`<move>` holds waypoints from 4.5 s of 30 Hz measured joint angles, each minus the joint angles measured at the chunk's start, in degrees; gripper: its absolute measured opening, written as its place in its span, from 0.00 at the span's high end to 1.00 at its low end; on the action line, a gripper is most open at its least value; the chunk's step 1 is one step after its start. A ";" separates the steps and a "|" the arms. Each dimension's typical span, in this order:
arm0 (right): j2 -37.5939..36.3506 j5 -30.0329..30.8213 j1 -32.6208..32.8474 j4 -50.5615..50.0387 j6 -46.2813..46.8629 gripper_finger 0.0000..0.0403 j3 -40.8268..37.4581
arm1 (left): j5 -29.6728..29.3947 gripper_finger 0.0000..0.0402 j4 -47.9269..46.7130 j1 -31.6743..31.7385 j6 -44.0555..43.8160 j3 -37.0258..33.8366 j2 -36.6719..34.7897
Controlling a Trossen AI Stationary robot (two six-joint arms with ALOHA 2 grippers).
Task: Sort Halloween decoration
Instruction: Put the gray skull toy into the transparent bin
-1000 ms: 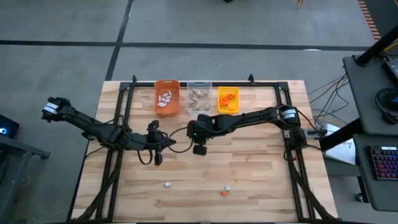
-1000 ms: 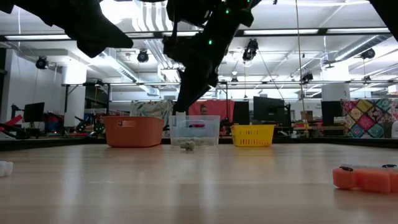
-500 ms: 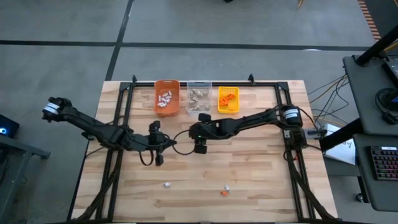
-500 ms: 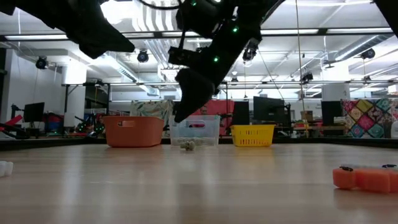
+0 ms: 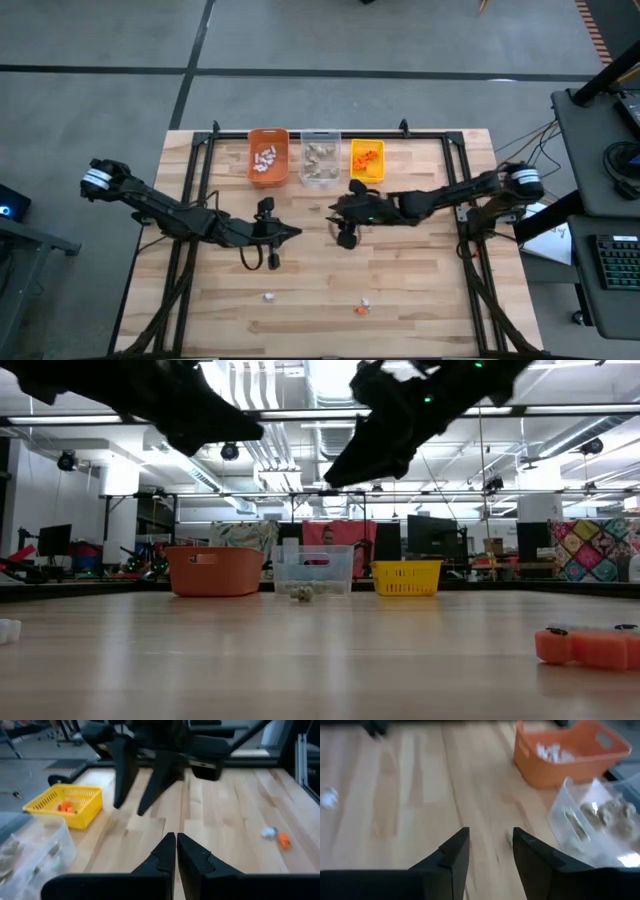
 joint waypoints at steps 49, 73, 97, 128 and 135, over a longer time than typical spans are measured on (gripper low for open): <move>-4.77 0.02 1.54 21.84 -5.98 0.71 -14.97 | 0.10 0.58 30.91 19.44 5.33 3.20 39.14; -4.77 0.00 1.54 19.98 -4.06 0.74 -15.01 | 0.14 0.68 30.67 20.82 3.37 3.54 43.70; -4.92 -0.35 2.42 19.15 0.79 0.77 -15.03 | 3.49 0.86 20.67 19.92 5.20 3.52 23.98; -14.76 -0.51 5.58 6.67 9.55 0.79 -15.01 | 23.10 0.87 -39.48 46.43 14.87 45.37 39.13; -14.84 -0.51 6.09 6.29 10.57 0.80 -15.01 | 23.09 0.87 -43.71 47.49 15.39 51.95 45.32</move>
